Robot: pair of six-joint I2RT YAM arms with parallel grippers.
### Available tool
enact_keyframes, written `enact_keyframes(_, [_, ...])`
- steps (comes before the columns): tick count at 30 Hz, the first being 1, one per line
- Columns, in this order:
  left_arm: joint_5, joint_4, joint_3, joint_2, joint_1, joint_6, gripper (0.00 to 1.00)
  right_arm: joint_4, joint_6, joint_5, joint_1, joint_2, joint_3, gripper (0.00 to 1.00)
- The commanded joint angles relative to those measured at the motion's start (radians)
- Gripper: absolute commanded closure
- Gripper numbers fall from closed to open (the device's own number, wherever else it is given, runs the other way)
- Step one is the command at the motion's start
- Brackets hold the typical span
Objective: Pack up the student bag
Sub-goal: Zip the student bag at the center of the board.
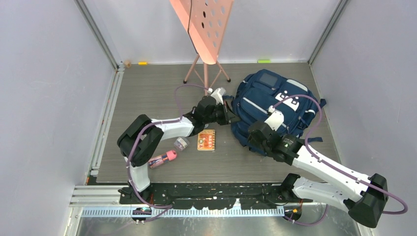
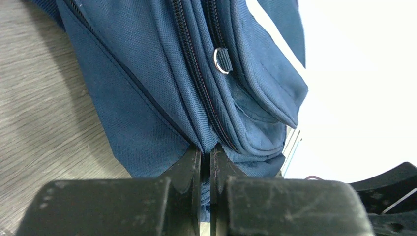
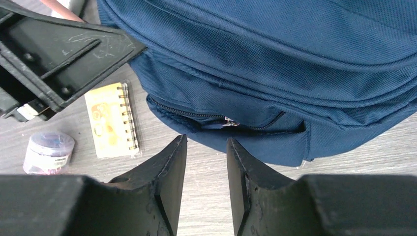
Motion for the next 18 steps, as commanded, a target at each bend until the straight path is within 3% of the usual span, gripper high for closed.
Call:
enact_keyframes(1, [0.02,0.181,0.023,-0.12,0.005,-0.027,1.0,0.071,0.078,0.161,0.038,-0.027,-0.029,0.6])
enact_keyframes(11, [0.024,0.157,0.026,-0.162,0.005,-0.014,1.0,0.07,0.159,0.323,0.099,-0.06,-0.107,0.63])
enact_keyframes(18, [0.031,0.156,0.025,-0.161,-0.001,-0.015,1.0,0.133,0.194,0.345,0.117,-0.074,-0.174,0.63])
